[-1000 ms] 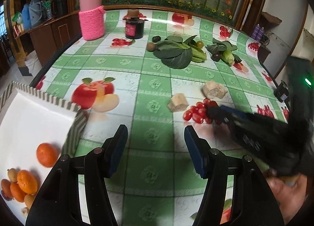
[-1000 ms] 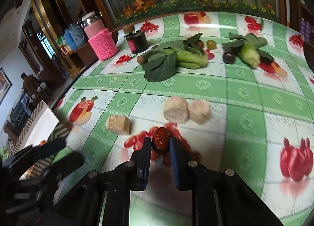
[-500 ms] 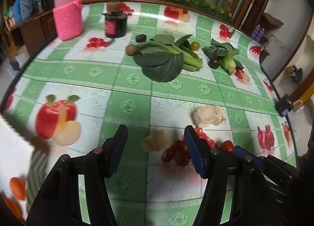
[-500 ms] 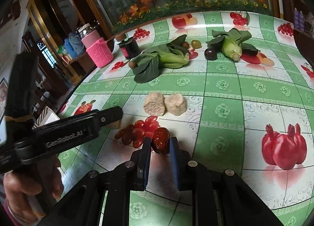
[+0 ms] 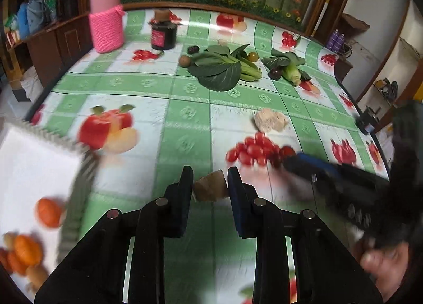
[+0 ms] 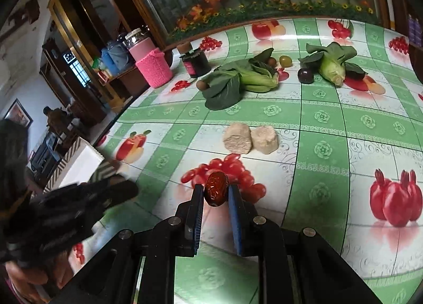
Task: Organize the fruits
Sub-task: 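Carry the cube cake and date into the white tray and open both tools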
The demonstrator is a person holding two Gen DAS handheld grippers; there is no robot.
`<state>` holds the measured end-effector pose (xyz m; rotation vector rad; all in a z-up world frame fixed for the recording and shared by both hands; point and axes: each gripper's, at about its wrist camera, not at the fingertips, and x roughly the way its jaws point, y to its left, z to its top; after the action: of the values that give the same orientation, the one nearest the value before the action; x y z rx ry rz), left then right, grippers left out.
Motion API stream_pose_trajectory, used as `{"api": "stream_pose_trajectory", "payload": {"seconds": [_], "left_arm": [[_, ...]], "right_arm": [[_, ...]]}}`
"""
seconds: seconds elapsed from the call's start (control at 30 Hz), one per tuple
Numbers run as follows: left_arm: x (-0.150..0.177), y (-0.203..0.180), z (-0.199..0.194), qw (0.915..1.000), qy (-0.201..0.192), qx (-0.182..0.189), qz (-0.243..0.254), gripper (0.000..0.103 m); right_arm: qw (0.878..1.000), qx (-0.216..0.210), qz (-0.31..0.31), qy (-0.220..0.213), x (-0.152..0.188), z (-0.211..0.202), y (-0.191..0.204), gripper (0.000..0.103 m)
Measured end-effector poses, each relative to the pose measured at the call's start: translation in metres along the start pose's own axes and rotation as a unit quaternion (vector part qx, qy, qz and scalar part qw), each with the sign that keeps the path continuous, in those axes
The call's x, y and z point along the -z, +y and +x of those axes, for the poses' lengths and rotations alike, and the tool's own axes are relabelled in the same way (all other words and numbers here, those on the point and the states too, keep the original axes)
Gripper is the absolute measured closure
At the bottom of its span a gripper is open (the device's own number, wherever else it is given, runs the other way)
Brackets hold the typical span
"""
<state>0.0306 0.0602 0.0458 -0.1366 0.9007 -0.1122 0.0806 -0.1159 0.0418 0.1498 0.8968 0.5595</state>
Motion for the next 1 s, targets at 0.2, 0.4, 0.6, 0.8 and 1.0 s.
{"api": "stream_pose_trajectory", "payload": {"seconds": [0.2,0.4,0.6,0.8,1.0], "left_arm": [[0.033,0.019,-0.05,0.9996,-0.023,-0.009,0.017,0.077],[0.056,0.058,-0.09,0.9985,-0.041,-0.034,0.011,0.077],[0.076,0.113,-0.126,0.9932,-0.067,-0.093,-0.019,0.077],[0.094,0.153,-0.14,0.9861,-0.08,-0.138,-0.048,0.077],[0.11,0.177,-0.147,0.9794,-0.087,-0.173,-0.058,0.077]], "right_arm": [[0.999,-0.016,-0.036,-0.011,0.019,-0.024,0.043,0.084],[0.997,-0.062,-0.04,-0.025,0.046,-0.037,0.084,0.084],[0.994,-0.091,-0.065,-0.02,0.058,-0.036,0.131,0.085],[0.99,-0.107,-0.094,-0.003,0.065,-0.022,0.174,0.085],[0.984,-0.121,-0.126,0.014,0.069,-0.005,0.213,0.085]]}}
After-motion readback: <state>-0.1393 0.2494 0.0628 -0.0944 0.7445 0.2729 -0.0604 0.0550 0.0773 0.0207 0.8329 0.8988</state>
